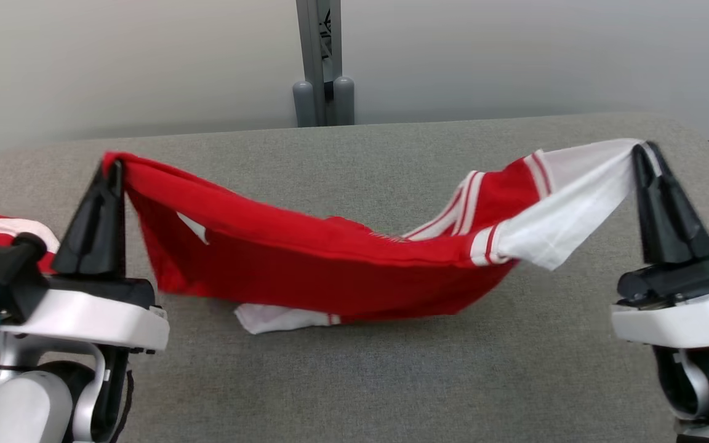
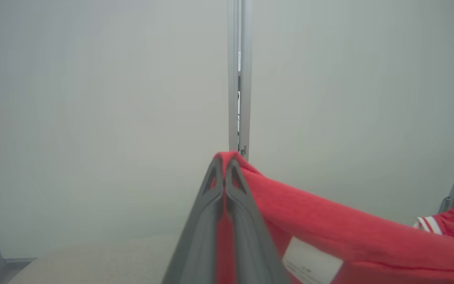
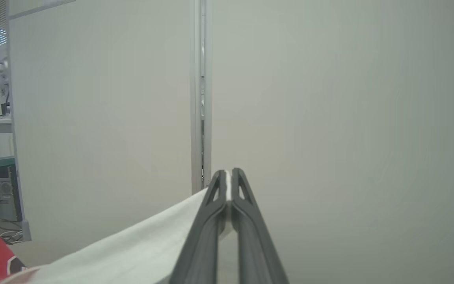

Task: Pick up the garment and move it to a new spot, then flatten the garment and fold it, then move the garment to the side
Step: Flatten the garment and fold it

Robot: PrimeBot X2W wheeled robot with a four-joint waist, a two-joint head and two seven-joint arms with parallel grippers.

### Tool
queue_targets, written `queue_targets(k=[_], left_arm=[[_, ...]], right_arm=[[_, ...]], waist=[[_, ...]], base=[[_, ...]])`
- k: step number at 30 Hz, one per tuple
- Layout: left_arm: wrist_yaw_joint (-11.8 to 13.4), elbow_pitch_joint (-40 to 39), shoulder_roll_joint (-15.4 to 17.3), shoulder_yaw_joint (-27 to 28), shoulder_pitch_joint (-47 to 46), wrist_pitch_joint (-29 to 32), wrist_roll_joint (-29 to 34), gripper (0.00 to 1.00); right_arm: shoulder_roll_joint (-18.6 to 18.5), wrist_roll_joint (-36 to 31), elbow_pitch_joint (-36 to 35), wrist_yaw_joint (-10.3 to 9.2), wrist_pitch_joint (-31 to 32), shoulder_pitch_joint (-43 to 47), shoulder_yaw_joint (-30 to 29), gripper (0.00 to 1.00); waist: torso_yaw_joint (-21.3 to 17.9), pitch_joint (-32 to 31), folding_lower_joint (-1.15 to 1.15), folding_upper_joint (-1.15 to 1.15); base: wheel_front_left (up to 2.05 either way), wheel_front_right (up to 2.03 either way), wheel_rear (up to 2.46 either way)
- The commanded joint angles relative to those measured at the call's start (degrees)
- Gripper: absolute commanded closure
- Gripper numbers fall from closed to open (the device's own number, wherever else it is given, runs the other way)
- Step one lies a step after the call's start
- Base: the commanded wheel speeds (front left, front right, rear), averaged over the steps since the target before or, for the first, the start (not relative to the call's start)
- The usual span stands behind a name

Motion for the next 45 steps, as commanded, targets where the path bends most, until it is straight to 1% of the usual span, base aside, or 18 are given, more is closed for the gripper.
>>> queue_targets(k=[1, 6, 10, 12, 15, 18, 22, 25, 27, 30, 31, 32, 36, 40, 43, 45], left_arm=[[0.8, -1.8, 0.7, 0.7, -0.4, 0.0, 0.9, 1.00], [2.8, -8.6, 2.3, 1.9, -0.7, 1.0, 3.0, 1.00], [3.6, -11.9, 2.9, 2.2, -0.4, 2.1, 3.9, 1.00], [3.3, -12.5, 3.1, 2.0, -1.1, 2.5, 3.9, 1.00], [2.2, -11.4, 3.1, 1.5, -3.5, 3.1, 2.8, 1.00], [-0.1, -7.7, 3.1, 1.3, -8.0, 3.5, 1.1, 1.00], [-3.6, 0.6, 2.5, 1.0, -17.4, 3.6, -1.0, 1.00], [-6.8, 8.6, 1.6, 0.2, -25.7, 3.2, -2.4, 1.00], [-8.7, 14.6, 1.4, -0.5, -32.1, 3.1, -2.2, 1.00], [-11.5, 24.5, 0.4, -1.5, -41.9, 3.0, -2.0, 1.00], [-11.5, 24.5, 0.4, -1.5, -41.9, 3.0, -2.0, 1.00], [-12.3, 27.6, -0.4, -1.7, -45.5, 2.5, -2.3, 1.00], [-15.3, 40.2, -1.7, -3.4, -57.3, -0.1, -0.3, 1.00], [-16.5, 51.2, -2.5, -3.0, -66.2, -4.2, 0.2, 1.00], [-17.4, 57.6, -3.0, -2.2, -71.1, -6.5, -0.3, 1.00], [-18.6, 60.8, -3.6, -2.3, -73.7, -8.4, -0.5, 1.00]], right_arm=[[0.0, -0.8, -2.8, -0.01, 0.7, 0.4, -1.1, 1.00], [1.1, -3.3, -11.2, 0.00, 4.0, 1.4, -4.5, 1.00], [2.1, -4.6, -15.2, 0.00, 6.2, 2.2, -5.4, 1.00], [2.4, -4.6, -15.9, -0.01, 6.8, 1.5, -5.6, 1.00], [2.4, -4.5, -15.4, -0.01, 7.0, -1.0, -5.3, 1.00], [1.5, -3.4, -12.7, -0.01, 6.4, -5.7, -4.6, 1.00], [-0.6, -0.9, -5.1, 0.00, 4.7, -15.8, -2.2, 1.00], [-2.4, 1.0, 3.2, -0.01, 3.5, -24.9, 0.4, 1.00], [-3.6, 1.8, 9.0, -0.01, 2.8, -31.6, 2.3, 1.00], [-4.2, 3.3, 18.5, 0.00, 2.4, -42.1, 4.6, 1.00], [-4.2, 3.3, 18.5, 0.00, 2.4, -42.1, 4.6, 1.00], [-4.2, 3.9, 21.7, -0.01, 1.9, -45.5, 5.3, 1.00], [-3.0, 5.3, 33.2, 0.00, -0.2, -57.8, 7.2, 1.00], [-0.6, 7.3, 43.4, 0.00, -2.3, -67.0, 6.2, 1.00], [0.6, 8.3, 49.5, -0.01, -3.0, -72.3, 5.1, 1.00], [0.9, 7.6, 52.5, 0.00, -3.3, -74.6, 5.6, 1.00]], waist=[[-0.2, 0.0, 0.00, 0.00], [-0.6, 0.1, 0.00, 0.00], [-0.8, 0.7, 0.00, 0.00], [-0.9, 1.4, 0.00, 0.00], [-1.0, 2.6, 0.00, 0.00], [-1.2, 4.1, 0.00, 0.00], [-1.5, 6.8, 0.00, 0.00], [-1.9, 8.9, 0.00, 0.00], [-2.0, 10.4, 0.00, 0.00], [-2.3, 12.6, 0.00, 0.00], [-2.3, 12.6, 0.00, 0.00], [-2.4, 13.4, 0.00, 0.00], [-2.9, 15.5, 0.00, 0.00], [-3.8, 16.8, 0.00, 0.00], [-4.2, 18.2, 0.00, 0.00], [-4.1, 19.4, 0.00, 0.00]], base=[[0.00, 0.00, 0.00], [0.00, 0.00, 0.00], [0.00, 0.00, 0.00], [0.00, 0.00, 0.00], [0.00, 0.00, 0.00], [0.00, 0.00, 0.00], [0.00, 0.00, 0.00], [0.00, 0.00, 0.00], [0.00, 0.00, 0.00], [0.00, 0.00, 0.00], [0.00, 0.00, 0.00], [0.00, 0.00, 0.00], [0.00, 0.00, 0.00], [0.00, 0.00, 0.00], [0.00, 0.00, 0.00], [0.00, 0.00, 0.00]])
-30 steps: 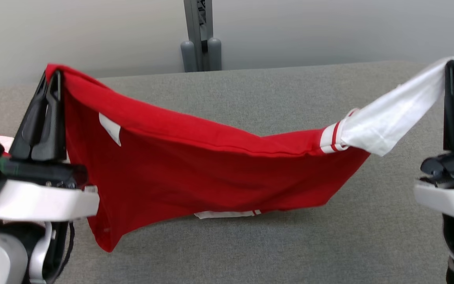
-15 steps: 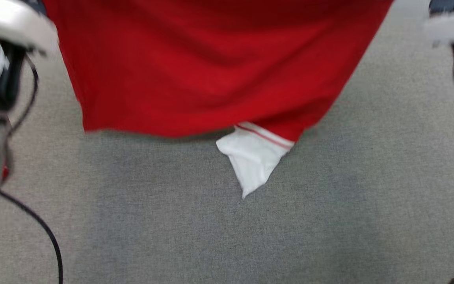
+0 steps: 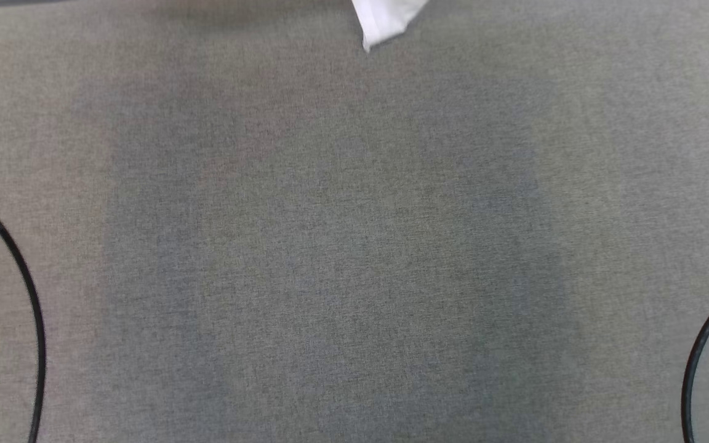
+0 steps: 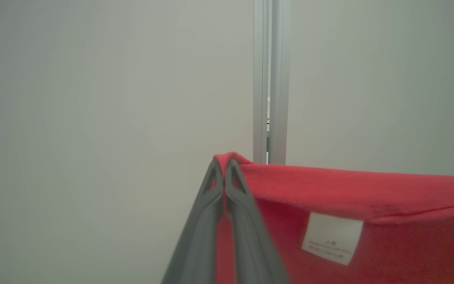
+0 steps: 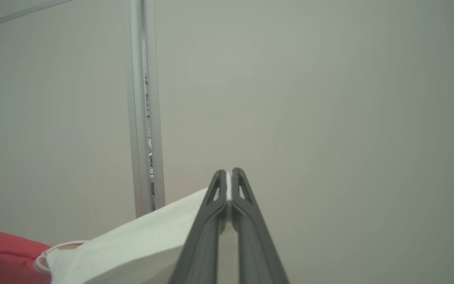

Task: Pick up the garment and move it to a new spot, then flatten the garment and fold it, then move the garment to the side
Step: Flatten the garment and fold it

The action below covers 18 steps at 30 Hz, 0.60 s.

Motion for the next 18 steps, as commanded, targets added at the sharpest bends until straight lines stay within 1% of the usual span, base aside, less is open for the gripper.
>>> queue_targets(k=[1, 3, 5, 7, 10, 12, 13, 14, 15, 17, 18], left_arm=[[-0.6, 1.4, -0.5, -0.3, -0.2, -0.8, 0.0, 1.00], [-1.6, 4.0, -1.7, -0.7, -0.7, -3.0, -0.3, 1.00], [-2.6, 6.3, -3.1, -1.2, 0.8, -5.1, -0.8, 1.00], [-3.2, 8.5, -4.4, -1.3, 3.2, -6.9, -1.5, 1.00], [-3.7, 10.1, -6.5, -1.7, 8.2, -8.8, -2.2, 1.00], [-3.9, 10.4, -6.9, -1.7, 12.1, -9.6, -2.1, 1.00], [-3.8, 10.1, -7.0, -1.5, 14.2, -9.8, -2.4, 1.00], [-3.4, 8.7, -7.6, -0.7, 19.0, -10.0, -2.7, 1.00], [-3.2, 7.2, -7.7, 0.0, 21.3, -10.0, -2.7, 1.00], [-2.4, 3.2, -7.3, 1.7, 27.0, -10.1, -2.5, 1.00], [-2.2, 1.3, -7.5, 2.2, 30.3, -10.1, -2.2, 1.00]], right_arm=[[0.2, 0.0, 1.3, 0.01, -0.3, 0.2, 0.2, 1.00], [0.3, 0.0, 2.3, 0.01, -0.4, 0.2, 1.1, 1.00], [0.2, 0.8, 3.0, 0.01, -0.4, 2.2, 2.1, 1.00], [-0.1, 1.5, 3.4, 0.01, -0.4, 5.5, 3.7, 1.00], [-0.8, 3.2, 2.3, 0.01, -0.4, 10.8, 5.9, 1.00], [-0.9, 5.3, 0.6, 0.01, -0.3, 16.1, 7.1, 1.00], [-1.0, 6.6, -0.4, 0.01, -0.3, 18.7, 7.5, 1.00], [-1.3, 8.8, -2.6, 0.01, -0.3, 23.9, 8.6, 1.00], [-0.9, 10.1, -3.7, 0.02, -0.3, 26.8, 10.0, 1.00], [-2.1, 10.9, -6.2, 0.02, -0.3, 32.0, 11.7, 1.00], [-2.2, 11.7, -7.6, 0.01, -0.3, 34.8, 12.6, 1.00]], waist=[[0.2, 1.1, 0.00, 0.00], [0.8, 2.2, 0.00, 0.00], [1.5, 3.1, 0.00, 0.00], [2.1, 3.6, 0.00, 0.00], [2.9, 3.8, 0.00, 0.00], [3.1, 3.3, 0.00, 0.00], [3.2, 3.2, 0.00, 0.00], [3.3, 2.7, 0.00, 0.00], [3.2, 2.5, 0.00, 0.00], [2.9, 1.5, 0.00, 0.00], [2.7, 0.7, 0.00, 0.00]], base=[[0.00, 0.00, 0.00], [0.00, 0.00, 0.00], [0.00, 0.00, 0.00], [0.00, 0.00, 0.00], [0.00, 0.00, 0.00], [0.00, 0.00, 0.00], [0.00, 0.00, 0.00], [0.00, 0.00, 0.00], [0.00, 0.00, 0.00], [0.00, 0.00, 0.00], [0.00, 0.00, 0.00]])
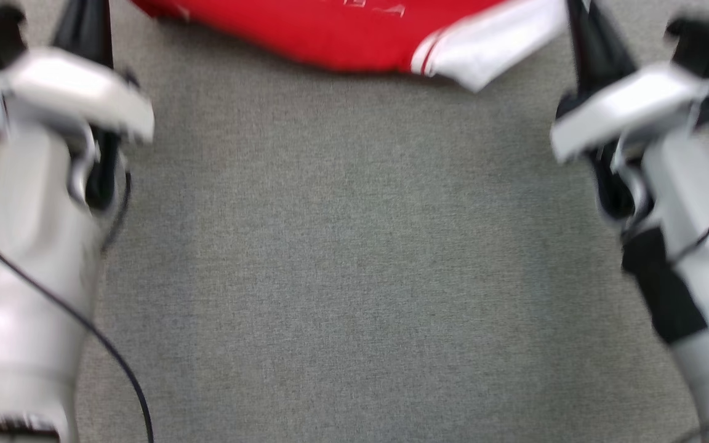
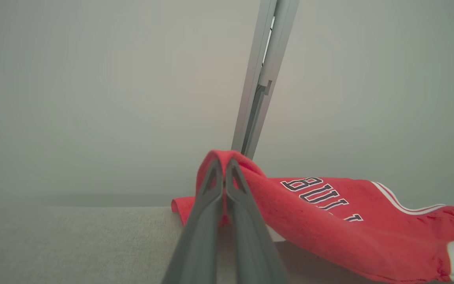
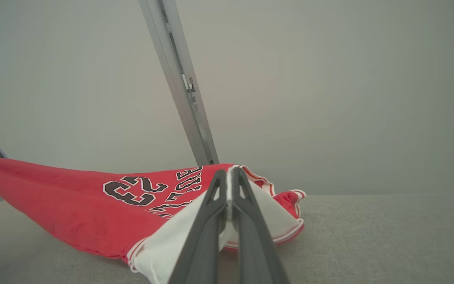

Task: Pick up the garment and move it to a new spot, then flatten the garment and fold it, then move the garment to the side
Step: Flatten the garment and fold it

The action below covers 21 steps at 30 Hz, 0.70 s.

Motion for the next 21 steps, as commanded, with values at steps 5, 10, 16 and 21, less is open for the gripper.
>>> queue_targets(k=[5, 10, 16, 21], left_arm=[[1.6, -8.7, -2.1, 2.1, 15.6, -0.2, -0.3, 1.00], [3.8, -16.4, -2.4, 2.9, 29.6, -0.2, -0.8, 1.00], [6.3, -25.4, -0.6, 2.1, 41.8, 6.0, -1.5, 1.00], [9.6, -37.0, 1.9, 1.3, 51.0, 13.5, -1.5, 1.00]], right_arm=[[-2.2, 1.8, -7.0, 0.03, -0.1, 14.0, 1.9, 1.00], [-2.4, 2.4, -13.7, 0.03, -0.1, 27.5, -0.6, 1.00], [-2.4, 1.5, -20.0, 0.03, -0.1, 39.5, -6.5, 1.00], [-1.9, 0.5, -27.2, 0.03, 0.7, 49.9, -10.5, 1.00]], waist=[[-0.5, -4.8, -0.01, 0.00], [-1.2, -9.0, -0.01, 0.00], [-1.2, -13.1, -0.01, 0.00], [-0.2, -16.0, -0.01, 0.00]], base=[[0.00, 0.00, 0.00], [0.00, 0.00, 0.00], [0.00, 0.00, 0.00], [0.00, 0.00, 0.00]])
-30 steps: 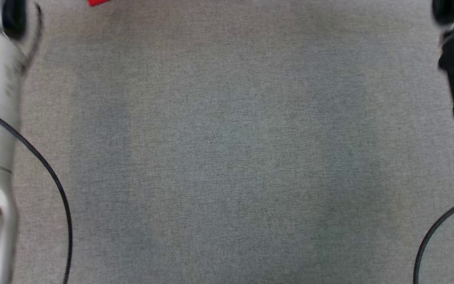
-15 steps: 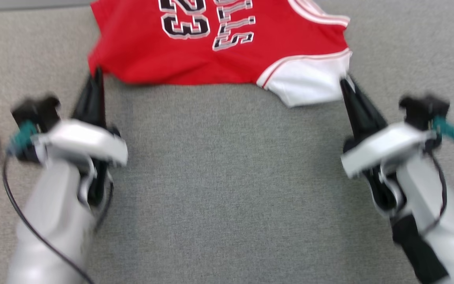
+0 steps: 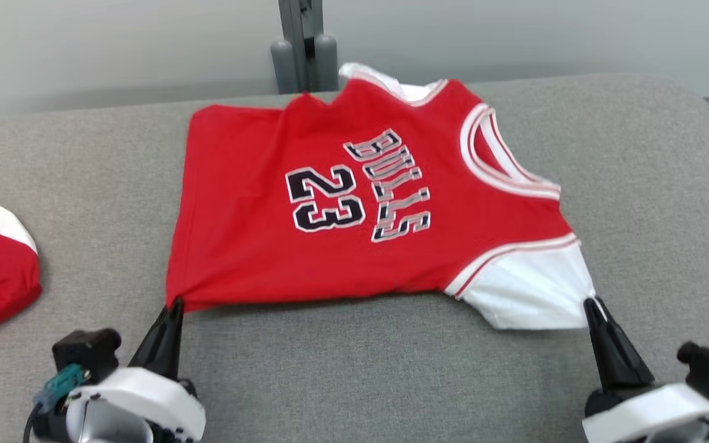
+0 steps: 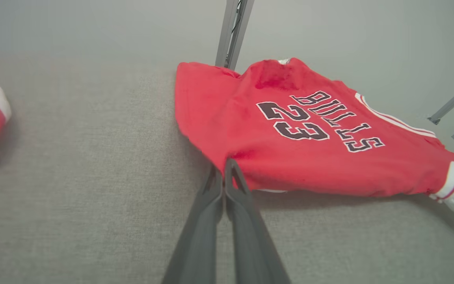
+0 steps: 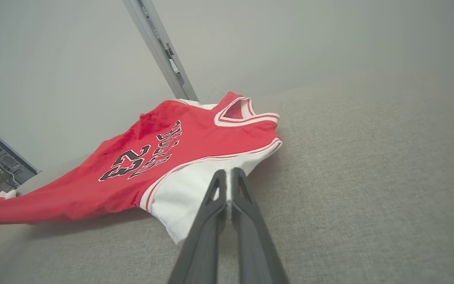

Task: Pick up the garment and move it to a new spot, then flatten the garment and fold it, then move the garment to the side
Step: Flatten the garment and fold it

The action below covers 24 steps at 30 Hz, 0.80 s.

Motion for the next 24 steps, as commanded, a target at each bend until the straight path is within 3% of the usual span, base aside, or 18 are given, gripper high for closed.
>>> queue_targets(k=[1, 9, 14, 18, 24], left_arm=[[1.4, -2.9, 1.1, 0.4, 2.3, 1.3, 0.1, 1.00], [8.8, -19.4, 3.9, 1.9, 15.4, 8.5, 0.9, 1.00], [12.4, -25.8, 3.4, 1.8, 21.1, 11.0, 1.1, 1.00], [14.0, -28.7, 3.3, 1.4, 23.9, 12.6, 1.2, 1.00], [13.9, -29.3, 4.2, 1.6, 23.3, 13.7, 1.1, 1.00]], right_arm=[[0.3, -0.7, -2.2, 0.03, 0.9, 2.3, -0.9, 1.00], [4.7, -3.7, -14.3, 0.03, 8.7, 14.7, -4.4, 1.00], [6.3, -5.1, -19.3, 0.03, 12.7, 19.7, -6.0, 1.00], [6.9, -6.3, -22.7, 0.03, 15.5, 22.5, -7.0, 1.00], [7.4, -7.0, -25.8, 0.03, 17.3, 22.4, -8.9, 1.00]], waist=[[0.6, -1.4, 0.00, 0.00], [0.5, -3.6, 0.00, 0.00], [0.7, -4.2, 0.00, 0.00], [1.0, -3.9, 0.00, 0.00], [1.6, -3.3, 0.00, 0.00]], base=[[0.00, 0.00, 0.00], [0.00, 0.00, 0.00], [0.00, 0.00, 0.00], [0.00, 0.00, 0.00], [0.00, 0.00, 0.00]])
